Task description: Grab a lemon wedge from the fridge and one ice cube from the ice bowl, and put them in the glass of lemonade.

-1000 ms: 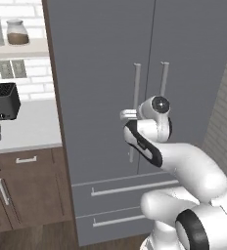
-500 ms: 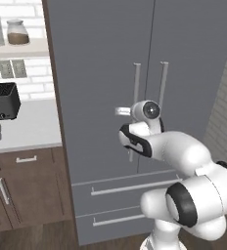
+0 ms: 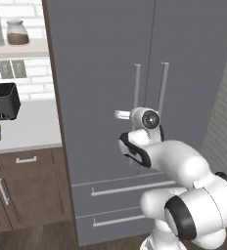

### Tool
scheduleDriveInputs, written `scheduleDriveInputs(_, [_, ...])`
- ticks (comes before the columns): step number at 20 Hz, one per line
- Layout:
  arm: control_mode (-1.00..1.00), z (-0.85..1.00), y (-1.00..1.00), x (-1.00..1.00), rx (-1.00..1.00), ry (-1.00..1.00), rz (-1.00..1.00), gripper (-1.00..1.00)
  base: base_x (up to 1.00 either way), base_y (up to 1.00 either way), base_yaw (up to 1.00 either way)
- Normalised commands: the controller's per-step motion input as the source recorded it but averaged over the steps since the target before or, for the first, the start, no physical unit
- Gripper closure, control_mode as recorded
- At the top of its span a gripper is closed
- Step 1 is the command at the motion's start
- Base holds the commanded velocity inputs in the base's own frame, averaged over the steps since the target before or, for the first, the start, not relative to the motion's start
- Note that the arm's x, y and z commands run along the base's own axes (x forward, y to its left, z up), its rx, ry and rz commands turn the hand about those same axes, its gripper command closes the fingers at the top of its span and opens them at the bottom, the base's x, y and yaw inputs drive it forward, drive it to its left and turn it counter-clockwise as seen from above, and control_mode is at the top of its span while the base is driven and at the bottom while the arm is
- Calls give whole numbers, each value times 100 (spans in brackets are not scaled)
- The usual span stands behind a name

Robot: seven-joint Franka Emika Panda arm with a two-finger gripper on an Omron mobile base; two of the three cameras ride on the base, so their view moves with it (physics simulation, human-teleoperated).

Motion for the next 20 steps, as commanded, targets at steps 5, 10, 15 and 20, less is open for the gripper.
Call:
scheduleDriveInputs(5, [-100,38,54,-100,0,1,0,100,0,0,0])
scheduleDriveInputs(10, [-100,49,88,-97,0,0,0,100,0,0,0])
scheduleDriveInputs(15, [-100,65,90,-88,6,4,0,100,0,0,0])
scheduleDriveInputs(20, [-100,58,82,-66,7,8,0,100,0,0,0])
